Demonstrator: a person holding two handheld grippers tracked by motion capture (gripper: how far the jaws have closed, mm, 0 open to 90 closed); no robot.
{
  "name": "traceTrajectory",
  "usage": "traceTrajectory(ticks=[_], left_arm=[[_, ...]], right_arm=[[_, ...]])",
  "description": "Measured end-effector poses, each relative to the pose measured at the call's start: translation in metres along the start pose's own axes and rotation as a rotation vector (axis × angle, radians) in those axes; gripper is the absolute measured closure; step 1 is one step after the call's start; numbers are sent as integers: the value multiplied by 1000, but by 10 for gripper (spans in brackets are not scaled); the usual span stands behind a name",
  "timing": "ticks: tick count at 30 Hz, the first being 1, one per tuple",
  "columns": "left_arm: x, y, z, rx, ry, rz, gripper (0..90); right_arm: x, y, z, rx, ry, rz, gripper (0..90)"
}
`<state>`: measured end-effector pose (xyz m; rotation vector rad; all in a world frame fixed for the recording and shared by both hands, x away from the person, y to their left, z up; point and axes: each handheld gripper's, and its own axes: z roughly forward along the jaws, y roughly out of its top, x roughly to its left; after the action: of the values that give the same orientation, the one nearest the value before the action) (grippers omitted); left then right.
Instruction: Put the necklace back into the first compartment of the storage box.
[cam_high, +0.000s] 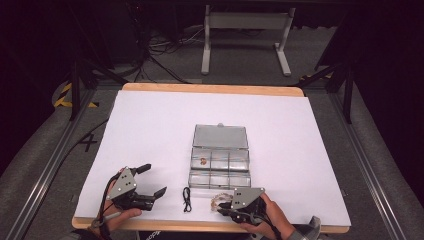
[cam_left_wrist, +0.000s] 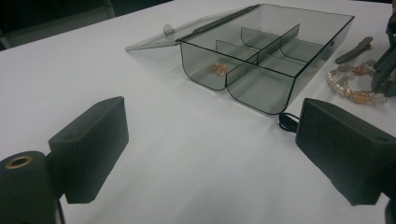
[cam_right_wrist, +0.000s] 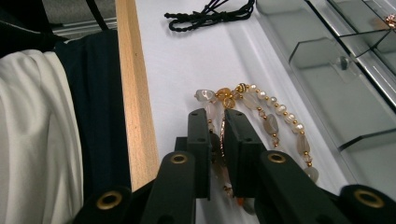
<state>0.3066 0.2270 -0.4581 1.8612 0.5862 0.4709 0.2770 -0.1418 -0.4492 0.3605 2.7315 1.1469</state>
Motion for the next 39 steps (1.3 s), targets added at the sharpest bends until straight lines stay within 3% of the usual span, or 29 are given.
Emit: traceTrajectory(ticks=[8, 23, 26, 39], left_arm=[[0, 0, 0, 0, -1, -2, 108], [0, 0, 0, 1, 0, -2, 107], [0, 0, 0, 8, -6, -19, 106], [0, 0, 0, 4, -4, -23, 106]], right_arm=[[0, 0, -2, -10, -1, 5, 855], [-2, 19, -37, -178, -56, 25, 857], [-3, 26, -47, -225, -71, 25, 858], [-6, 39, -67, -315, -98, 33, 858]])
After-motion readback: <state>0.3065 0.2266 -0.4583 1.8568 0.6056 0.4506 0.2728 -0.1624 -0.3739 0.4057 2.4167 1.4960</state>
